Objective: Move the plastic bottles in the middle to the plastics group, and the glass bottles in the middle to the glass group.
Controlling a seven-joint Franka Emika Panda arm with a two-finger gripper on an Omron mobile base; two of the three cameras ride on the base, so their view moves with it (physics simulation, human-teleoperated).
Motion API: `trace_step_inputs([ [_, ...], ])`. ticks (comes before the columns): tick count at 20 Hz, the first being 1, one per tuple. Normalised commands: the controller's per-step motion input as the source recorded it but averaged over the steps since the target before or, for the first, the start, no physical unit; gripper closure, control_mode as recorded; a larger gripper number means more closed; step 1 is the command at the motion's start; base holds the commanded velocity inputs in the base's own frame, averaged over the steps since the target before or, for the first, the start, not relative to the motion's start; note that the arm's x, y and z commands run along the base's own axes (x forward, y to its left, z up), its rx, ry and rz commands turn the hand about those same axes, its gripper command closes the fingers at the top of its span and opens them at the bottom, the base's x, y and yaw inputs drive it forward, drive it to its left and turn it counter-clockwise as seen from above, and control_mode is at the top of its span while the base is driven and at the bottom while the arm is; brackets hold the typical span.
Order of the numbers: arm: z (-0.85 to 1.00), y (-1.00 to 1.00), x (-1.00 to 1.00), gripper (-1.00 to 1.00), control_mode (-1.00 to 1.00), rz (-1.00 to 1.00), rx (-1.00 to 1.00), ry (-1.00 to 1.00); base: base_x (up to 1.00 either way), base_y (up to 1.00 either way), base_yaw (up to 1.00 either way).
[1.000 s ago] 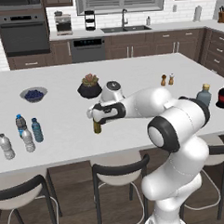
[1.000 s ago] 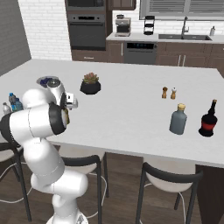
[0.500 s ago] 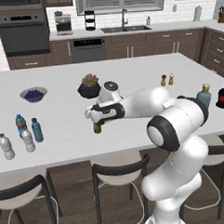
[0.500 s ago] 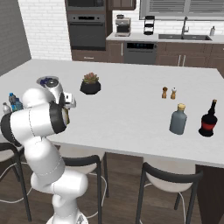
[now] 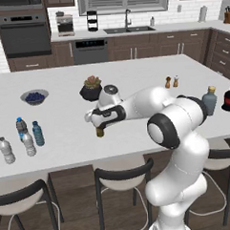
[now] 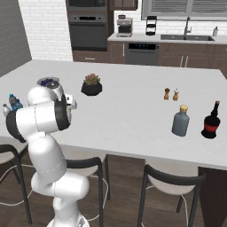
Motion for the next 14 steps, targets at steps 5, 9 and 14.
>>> trace_step_inputs([
  [5,-0.14,0.01,0.23,-1.00,-1.00,0.00,-0.01,0.00,0.00,0.00,0.00],
  [9,-0.15,0.00,0.18,-1.00,-1.00,0.00,-0.01,0.01,0.00,0.00,0.00],
  [14,-0.05,0.01,0.08,-1.00,-1.00,0.00,0.00,0.02,0.00,0.00,0.00],
])
